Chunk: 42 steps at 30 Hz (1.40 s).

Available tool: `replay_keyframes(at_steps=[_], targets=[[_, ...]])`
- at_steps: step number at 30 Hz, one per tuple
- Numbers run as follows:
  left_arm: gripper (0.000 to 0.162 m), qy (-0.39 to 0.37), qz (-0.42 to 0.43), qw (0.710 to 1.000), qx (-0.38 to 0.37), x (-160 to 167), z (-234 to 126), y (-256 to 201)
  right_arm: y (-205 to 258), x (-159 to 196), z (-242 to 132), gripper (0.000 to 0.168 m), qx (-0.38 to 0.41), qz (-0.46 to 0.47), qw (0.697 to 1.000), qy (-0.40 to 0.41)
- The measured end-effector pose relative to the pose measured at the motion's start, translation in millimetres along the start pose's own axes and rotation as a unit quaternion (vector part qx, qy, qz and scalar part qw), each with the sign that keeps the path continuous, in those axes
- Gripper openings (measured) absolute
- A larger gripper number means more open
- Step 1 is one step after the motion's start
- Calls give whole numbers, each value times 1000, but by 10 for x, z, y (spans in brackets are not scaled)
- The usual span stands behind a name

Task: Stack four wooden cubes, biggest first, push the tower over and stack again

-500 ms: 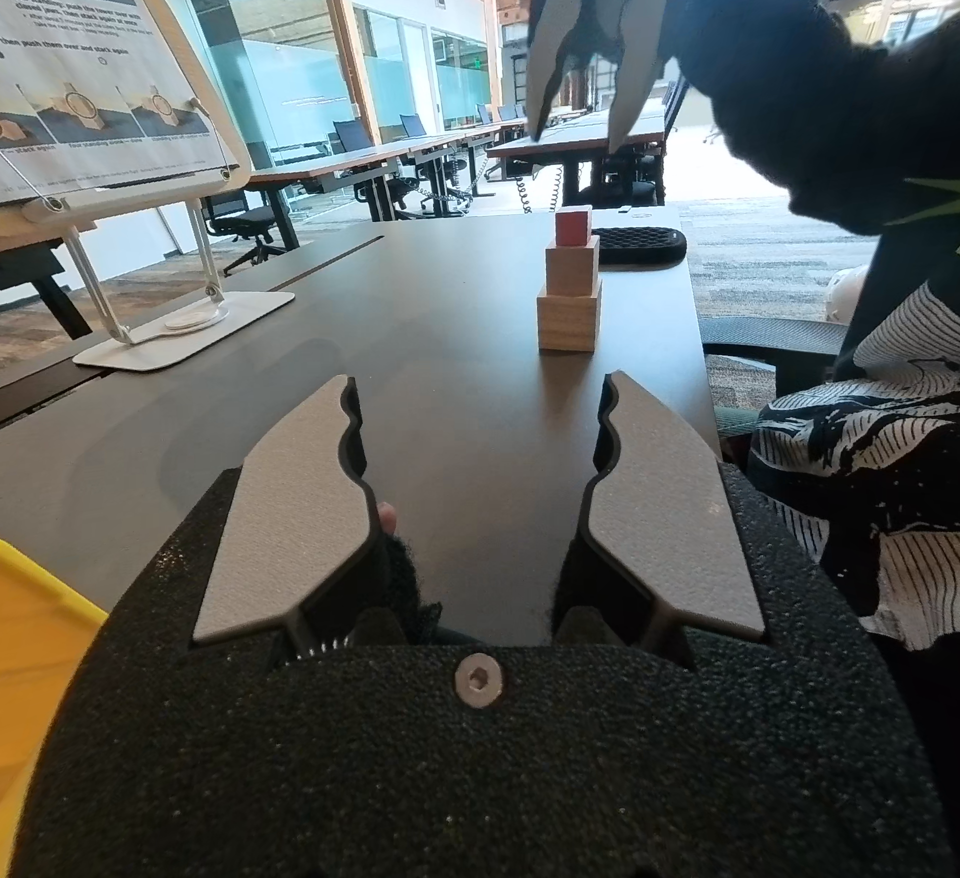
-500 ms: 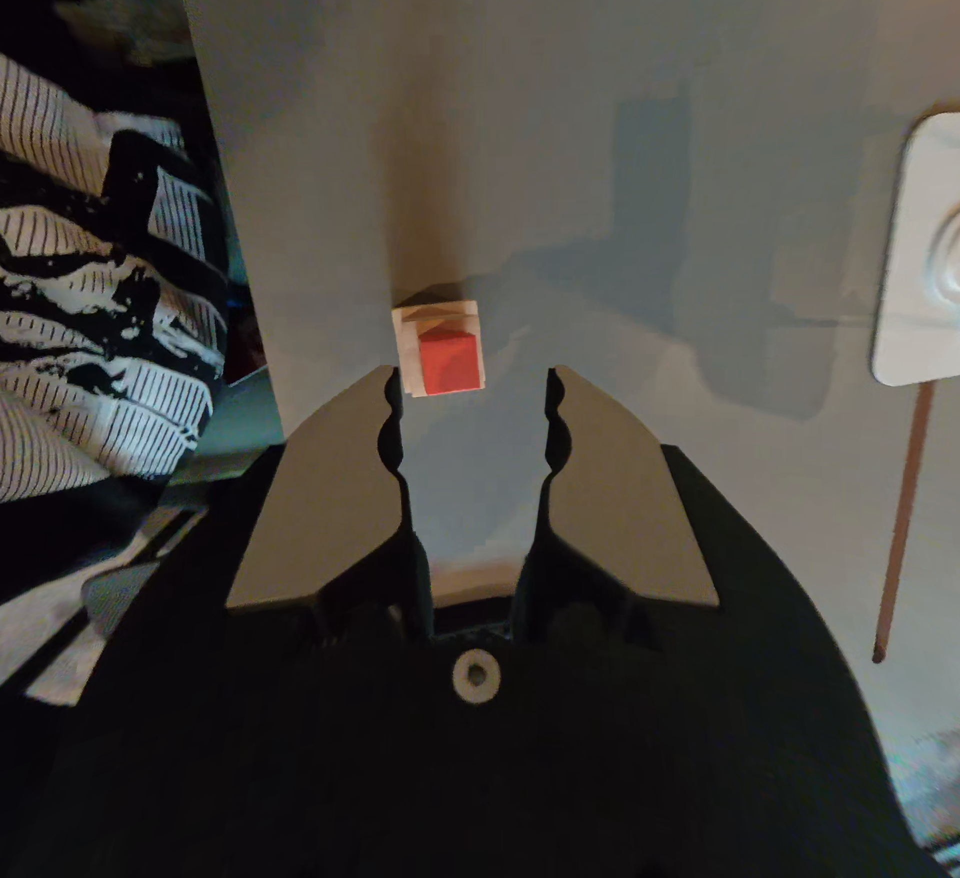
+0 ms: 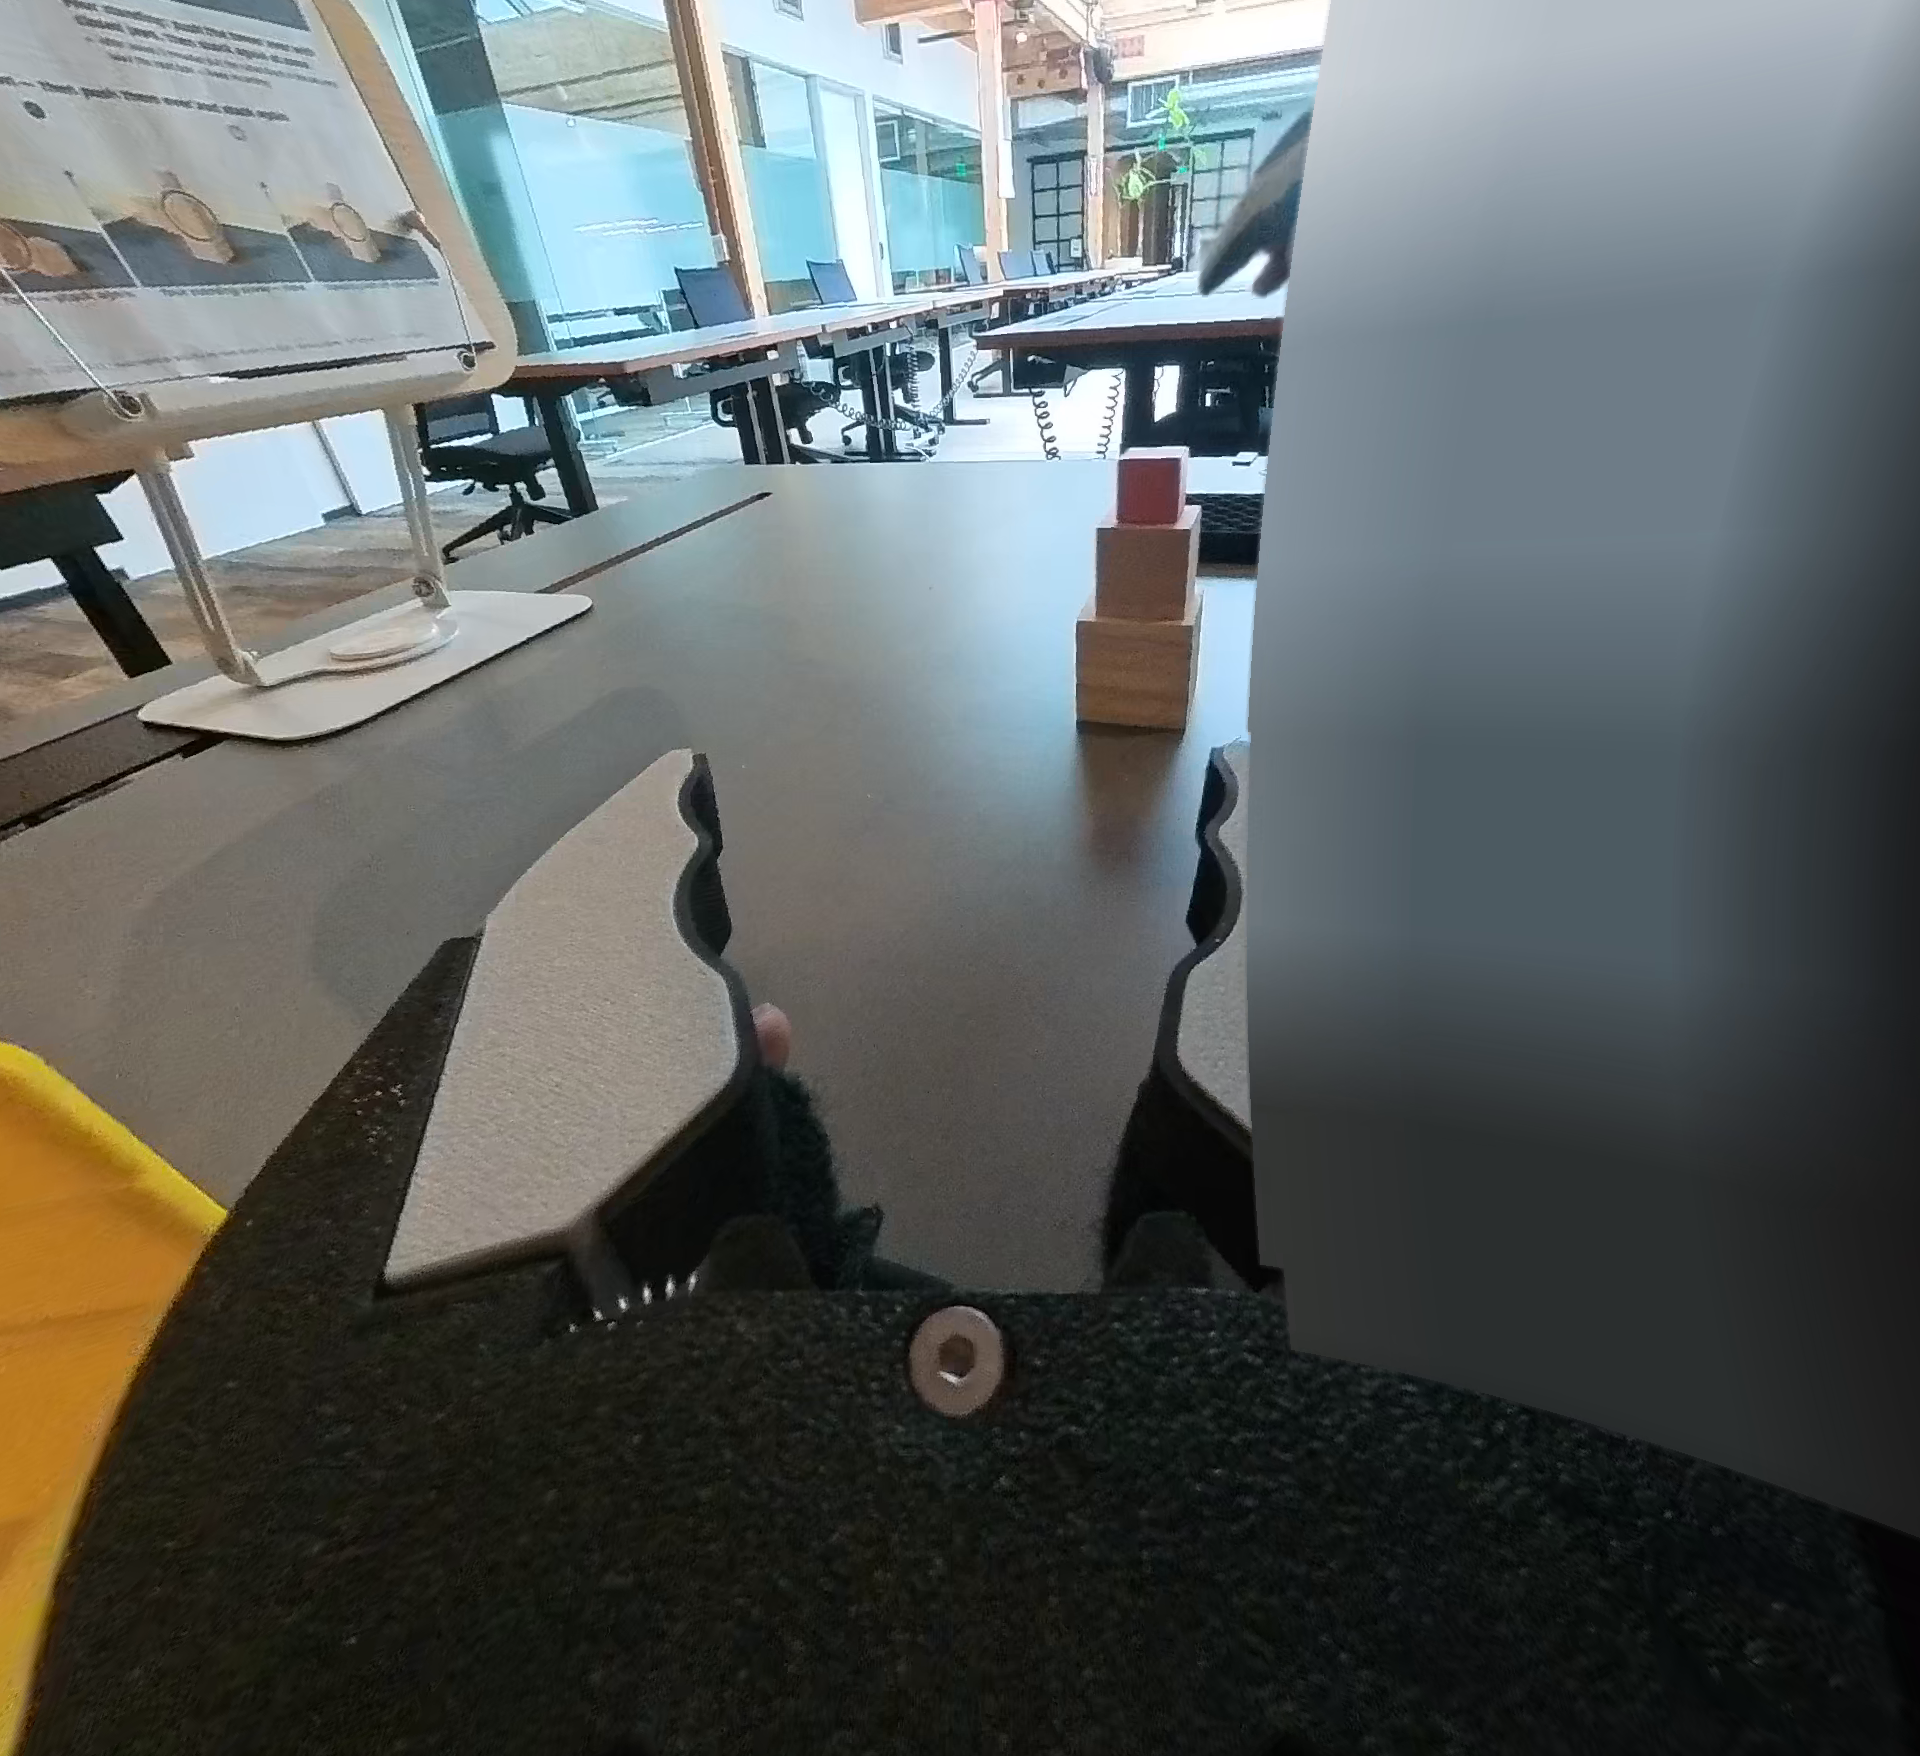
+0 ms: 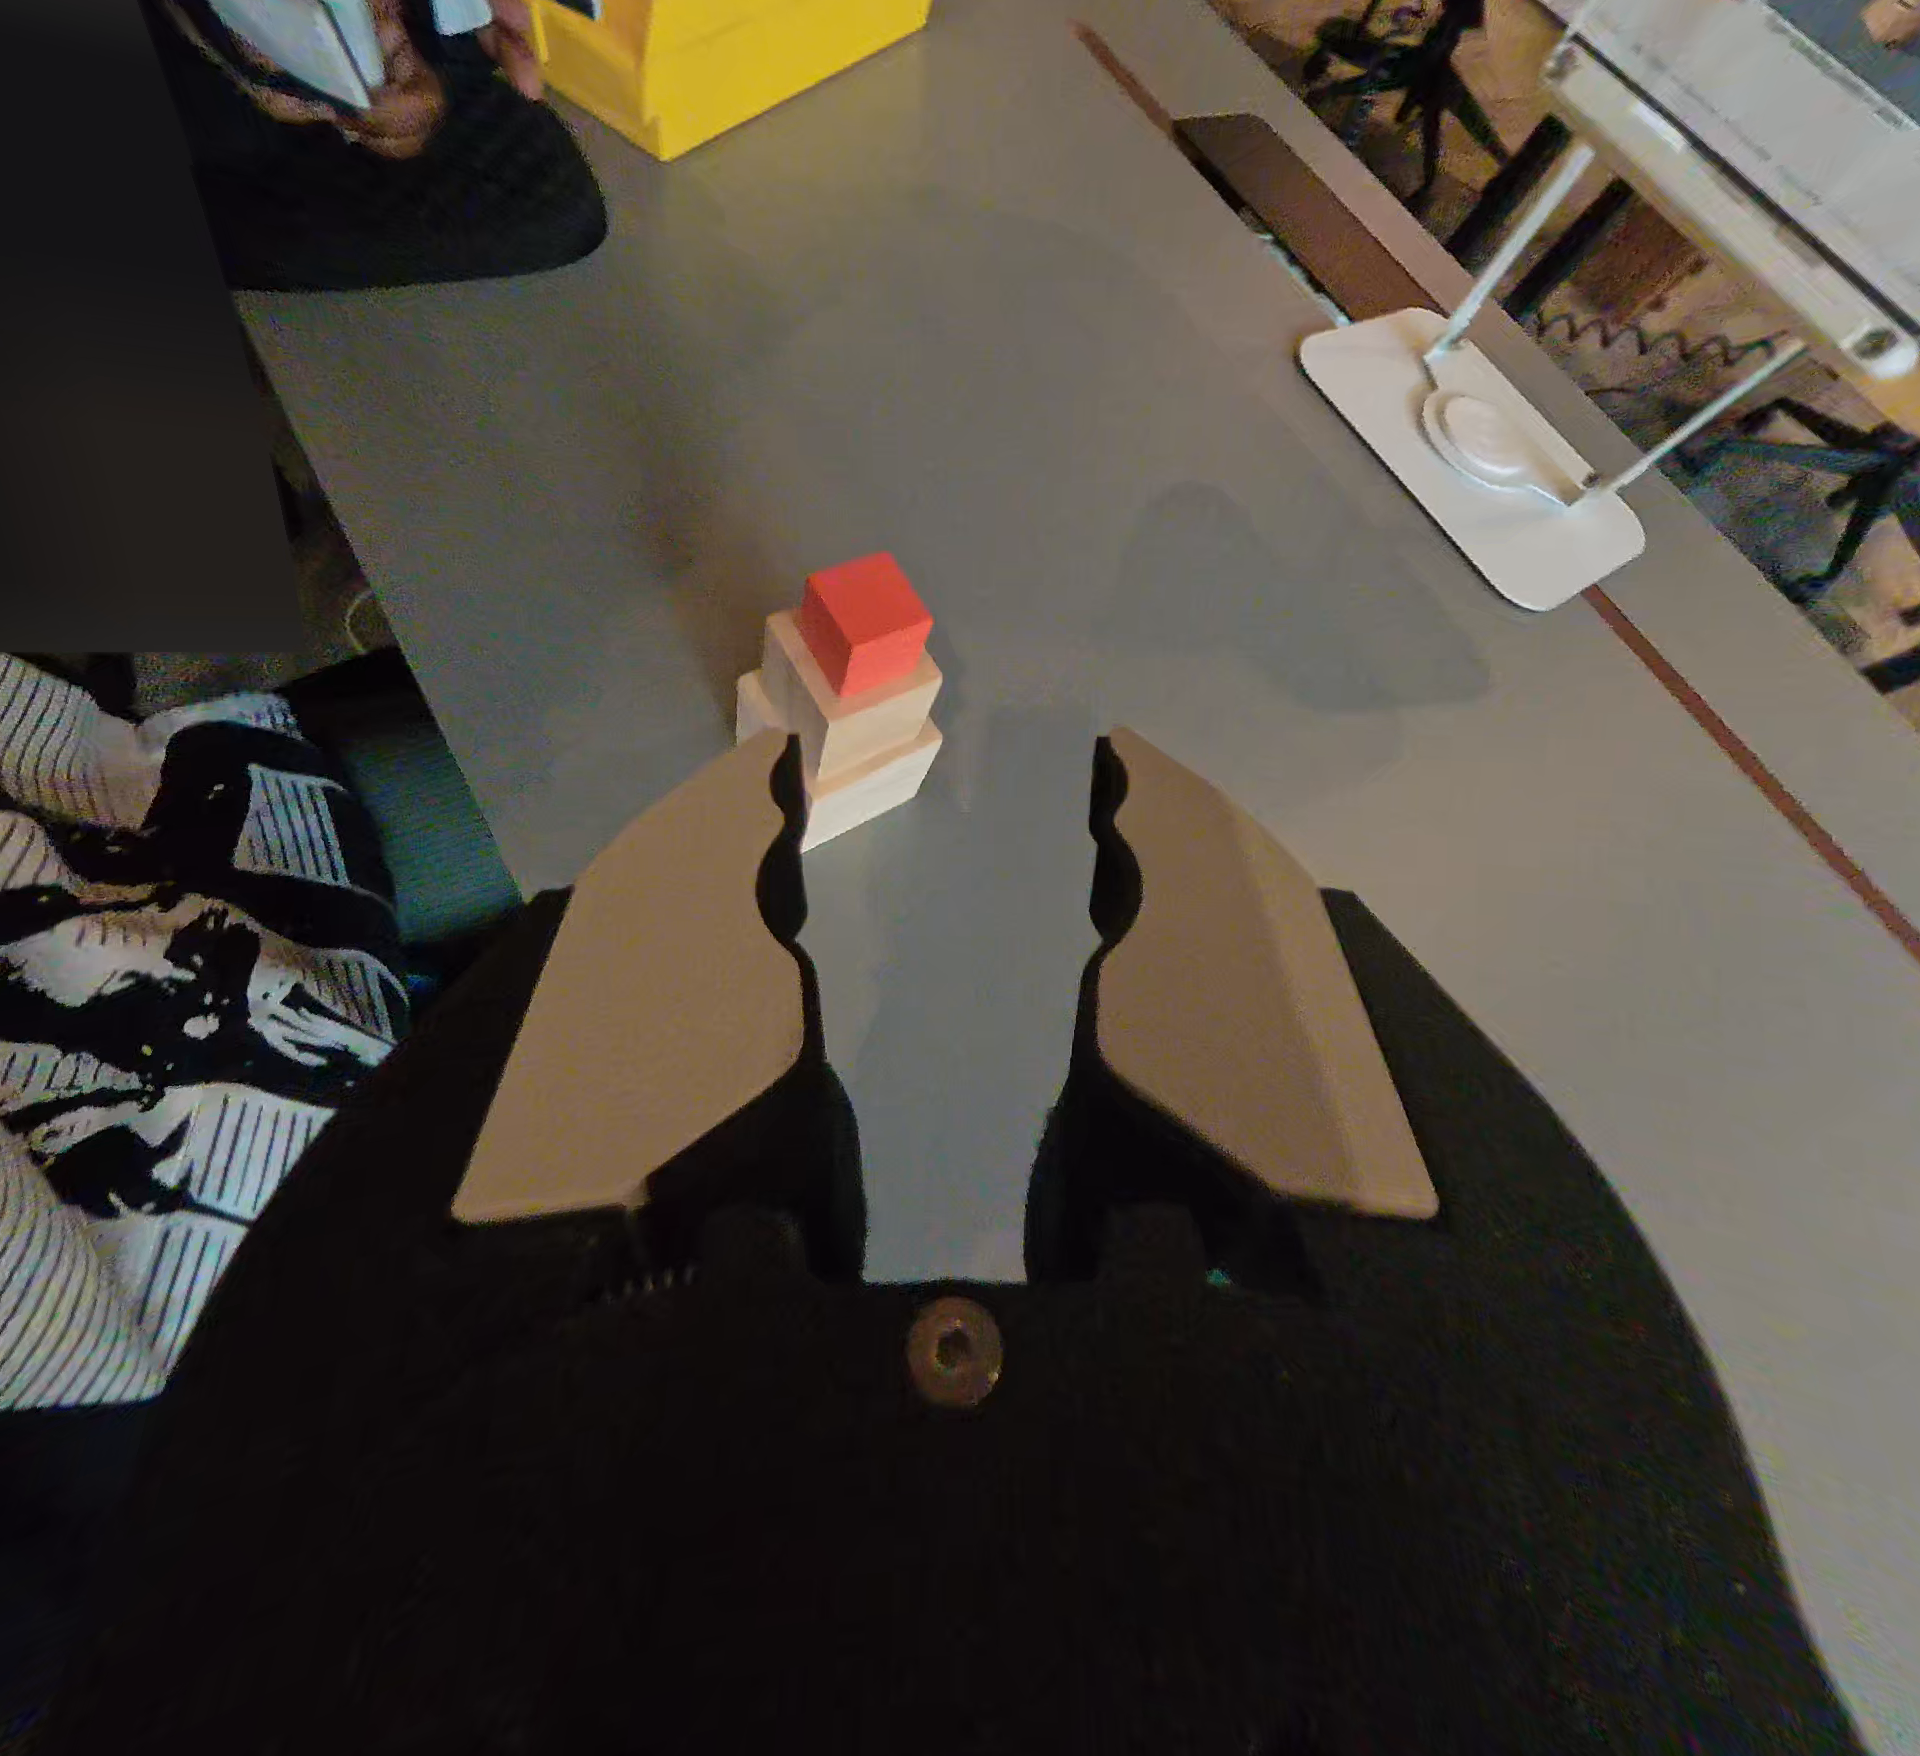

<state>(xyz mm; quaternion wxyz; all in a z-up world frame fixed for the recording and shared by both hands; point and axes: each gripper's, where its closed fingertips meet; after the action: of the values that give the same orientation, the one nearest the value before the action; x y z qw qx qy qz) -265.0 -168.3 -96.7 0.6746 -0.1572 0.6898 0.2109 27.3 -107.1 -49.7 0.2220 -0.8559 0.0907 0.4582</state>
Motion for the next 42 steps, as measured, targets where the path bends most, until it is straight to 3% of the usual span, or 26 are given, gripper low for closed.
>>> replay_keyframes(at_steps=[24, 32, 37, 42], targets=[[87, -25, -17, 1000, 1, -51, -46, 27, 212, 433, -178, 52, 6, 77, 997, -20], [88, -40, -35, 999, 1, -79, -77, 63, 61, 300, -386, 51, 23, 102, 994, -34], [87, -37, -26, 999, -2, -76, -75, 50, -158, 432, -447, 53, 89, 103, 990, -30], [88, -46, -29, 998, -5, -96, -98, 64, -176, 514, -381, 57, 86, 140, 986, -28]])
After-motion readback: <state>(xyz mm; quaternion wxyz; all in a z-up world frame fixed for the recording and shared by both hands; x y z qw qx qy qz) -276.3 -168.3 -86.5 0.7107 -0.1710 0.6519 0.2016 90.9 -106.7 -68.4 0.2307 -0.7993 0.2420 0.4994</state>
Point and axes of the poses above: each gripper's, where its closed fingertips meet, z out along the fingers, x out of its underside, y = z × x across the jaws, and after that the axes turned 6 degrees about x, right-handed
